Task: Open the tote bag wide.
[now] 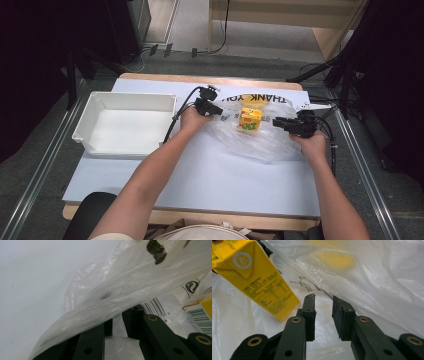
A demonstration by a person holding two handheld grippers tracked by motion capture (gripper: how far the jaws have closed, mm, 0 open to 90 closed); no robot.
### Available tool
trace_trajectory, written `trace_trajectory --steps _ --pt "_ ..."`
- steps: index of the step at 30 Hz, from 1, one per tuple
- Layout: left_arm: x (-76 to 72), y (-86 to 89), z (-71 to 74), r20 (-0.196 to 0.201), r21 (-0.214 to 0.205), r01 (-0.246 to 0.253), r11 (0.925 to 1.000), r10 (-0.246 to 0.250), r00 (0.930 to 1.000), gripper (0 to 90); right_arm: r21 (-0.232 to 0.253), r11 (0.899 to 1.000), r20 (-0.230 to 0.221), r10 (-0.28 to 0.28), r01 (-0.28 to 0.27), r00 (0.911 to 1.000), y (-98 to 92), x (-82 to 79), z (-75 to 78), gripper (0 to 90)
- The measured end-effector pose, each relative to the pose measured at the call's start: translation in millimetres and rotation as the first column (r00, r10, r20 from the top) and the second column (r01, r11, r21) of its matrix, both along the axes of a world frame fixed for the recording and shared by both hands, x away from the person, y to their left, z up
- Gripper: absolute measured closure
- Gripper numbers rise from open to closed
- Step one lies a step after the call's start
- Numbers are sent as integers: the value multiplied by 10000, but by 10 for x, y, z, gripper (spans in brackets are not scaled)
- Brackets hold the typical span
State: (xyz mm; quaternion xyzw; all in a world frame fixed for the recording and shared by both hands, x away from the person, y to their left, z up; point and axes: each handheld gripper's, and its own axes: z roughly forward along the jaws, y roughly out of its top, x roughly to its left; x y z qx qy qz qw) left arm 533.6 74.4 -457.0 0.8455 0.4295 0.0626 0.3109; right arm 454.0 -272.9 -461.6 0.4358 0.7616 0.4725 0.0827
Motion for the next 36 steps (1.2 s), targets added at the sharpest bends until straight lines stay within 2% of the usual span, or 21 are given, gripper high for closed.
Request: trace_trajectory --steps 1,2,4,5,6,8,10,11,15,19,22,24,29,32,34,36 --pt "-4 -11 0 16 19 92 10000 -92 10000 782 -216 9998 -28 -5 5 10000 13 2 20 735" --pt "-7 -18 0 40 51 116 9999 -117 9999 782 -666 9978 -131 -5 -4 9999 33 8 36 737" --pt "-4 -14 1 103 175 98 9998 -100 9999 799 -1818 9833 -187 -6 -28 9998 62 13 41 756" --pt "3 -3 3 49 190 44 9998 -45 10000 814 -2042 9789 -242 -16 -33 9997 55 12 29 762" --pt "9 9 5 91 240 -83 9997 81 9999 820 -2065 9785 -337 -97 26 9994 35 13 9 769" --pt "31 58 6 19 190 -287 9994 287 9996 829 -2285 9729 -495 -485 359 9976 -27 17 -36 783" --pt "44 88 7 -93 95 -347 9994 347 9994 831 -2241 9734 -452 -581 466 9973 -73 8 -67 797" --pt "52 112 8 -137 48 -469 9989 470 9988 830 -2257 9720 -847 -859 649 9927 -150 0 -132 812" --pt "43 106 3 81 169 -407 9990 406 9991 827 -2177 9726 -771 -1006 818 9919 -211 -28 -191 827" --pt "53 150 2 82 107 -779 9969 779 9969 834 -2835 9509 -324 -1389 1242 9898 -262 -56 -185 865" --pt "59 184 1 134 117 -898 9959 896 9959 837 -2816 9479 -343 -1655 1493 9856 -356 -90 -191 900" --pt "61 211 1 207 134 -1101 9938 1098 9937 836 -2645 9503 -375 -1803 1642 9829 -417 -117 -204 900" --pt "54 263 -5 397 173 -1415 9898 1407 9892 838 -2631 9428 -354 -2213 2045 9746 -527 -162 -212 900" --pt "53 267 -5 420 204 -1603 9869 1594 9863 853 -2501 9437 -315 -2315 2166 9723 -567 -184 -226 900" --pt "52 273 -8 380 166 -1766 9841 1758 9837 869 -2601 9378 -236 -2441 2298 9695 -584 -193 -226 900" --pt "43 270 -11 564 308 -1795 9833 1776 9825 896 -2661 9309 -203 -2650 2502 9640 -611 -205 -225 900"
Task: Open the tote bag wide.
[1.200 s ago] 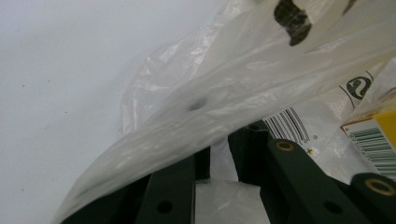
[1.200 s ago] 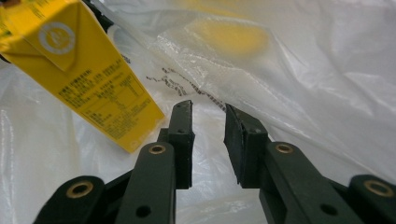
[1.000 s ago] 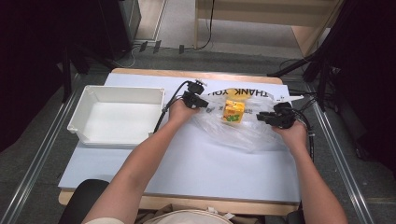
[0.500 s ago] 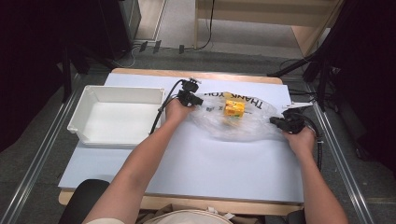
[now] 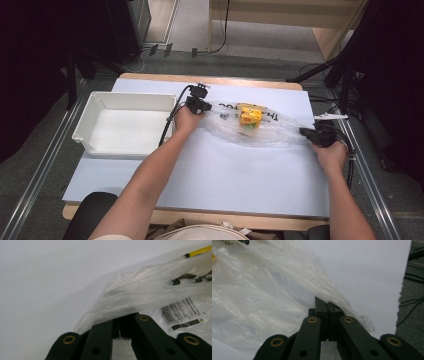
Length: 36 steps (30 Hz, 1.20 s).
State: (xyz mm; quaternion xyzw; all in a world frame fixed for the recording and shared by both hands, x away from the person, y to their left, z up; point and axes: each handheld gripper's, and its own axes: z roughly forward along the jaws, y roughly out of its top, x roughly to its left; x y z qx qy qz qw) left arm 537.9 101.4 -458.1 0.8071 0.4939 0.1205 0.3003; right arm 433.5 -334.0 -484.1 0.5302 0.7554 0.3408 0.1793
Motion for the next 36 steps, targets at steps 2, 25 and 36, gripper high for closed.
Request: trace_trajectory --steps 2,25,36 --pt "-9 2 -7 94 -2 -30 10000 30 10000 900 85 9999 26 -59 59 10000 -22 -7 -7 900" --pt "-49 -18 -12 35 -216 -517 9984 518 9987 896 440 9932 -119 -1069 1073 9942 -153 -43 -10 900" --pt "-106 -68 236 -53 -982 944 9907 -954 9954 599 777 9966 226 -295 276 9993 -33 -54 263 830"
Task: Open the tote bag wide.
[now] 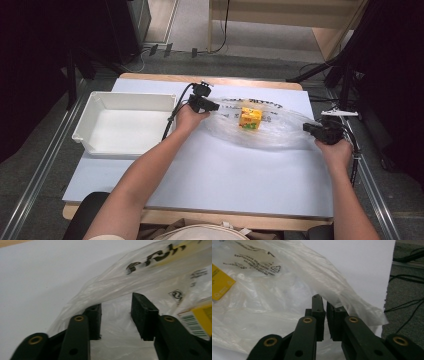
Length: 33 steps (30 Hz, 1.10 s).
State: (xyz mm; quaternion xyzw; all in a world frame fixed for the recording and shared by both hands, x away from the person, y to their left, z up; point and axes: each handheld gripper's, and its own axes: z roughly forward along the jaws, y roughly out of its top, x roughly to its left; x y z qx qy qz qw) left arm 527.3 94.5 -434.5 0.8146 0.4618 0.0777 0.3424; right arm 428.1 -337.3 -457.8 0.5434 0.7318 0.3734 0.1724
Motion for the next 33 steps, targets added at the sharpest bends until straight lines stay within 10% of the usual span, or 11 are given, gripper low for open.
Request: trace_trajectory --steps 6,16,26,33 --pt "-17 27 83 -211 -384 410 9984 -418 9989 428 22 9990 122 446 -446 9989 95 -21 131 728" --pt "-74 9 332 95 -625 824 9946 -820 9966 388 294 9930 107 1144 -1147 9934 265 -35 320 576" --pt "-206 -98 513 483 -597 1248 9904 -1220 9914 540 231 9852 271 1692 -1699 9852 506 -4 466 558" --pt "-253 -243 520 23 -1059 1282 9861 -1287 9917 696 106 9745 380 2234 -2239 9740 720 115 551 635"
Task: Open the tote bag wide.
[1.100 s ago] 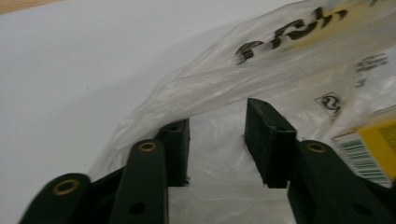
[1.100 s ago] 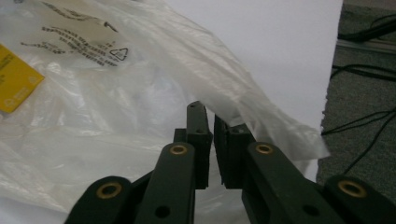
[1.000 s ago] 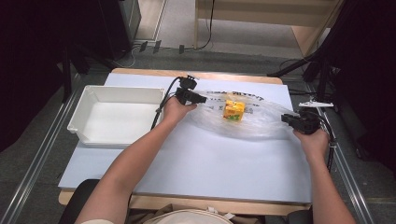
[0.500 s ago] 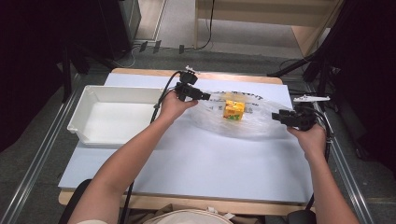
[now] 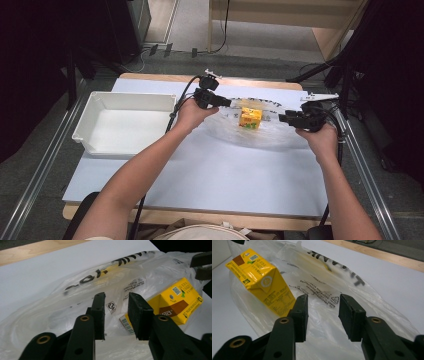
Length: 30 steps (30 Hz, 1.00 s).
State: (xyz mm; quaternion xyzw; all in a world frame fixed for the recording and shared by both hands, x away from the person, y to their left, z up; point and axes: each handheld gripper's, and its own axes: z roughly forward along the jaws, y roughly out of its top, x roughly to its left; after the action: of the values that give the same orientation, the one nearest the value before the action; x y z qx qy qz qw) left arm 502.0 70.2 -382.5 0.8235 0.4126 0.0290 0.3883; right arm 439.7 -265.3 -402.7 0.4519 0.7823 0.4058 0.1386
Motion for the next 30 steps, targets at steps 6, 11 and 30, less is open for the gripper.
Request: trace_trajectory --steps 6,11,30 --pt "-74 -174 -29 336 410 119 9991 -133 9993 879 -167 9994 172 293 -290 9994 175 161 -8 833" --pt "-91 -271 -114 165 411 -5 9992 -2 9999 900 13 9993 213 377 -378 9991 291 317 -16 881" --pt "-446 -246 -729 -575 577 51 9983 -18 9983 900 -522 9986 -613 -137 105 9980 636 850 -534 877"
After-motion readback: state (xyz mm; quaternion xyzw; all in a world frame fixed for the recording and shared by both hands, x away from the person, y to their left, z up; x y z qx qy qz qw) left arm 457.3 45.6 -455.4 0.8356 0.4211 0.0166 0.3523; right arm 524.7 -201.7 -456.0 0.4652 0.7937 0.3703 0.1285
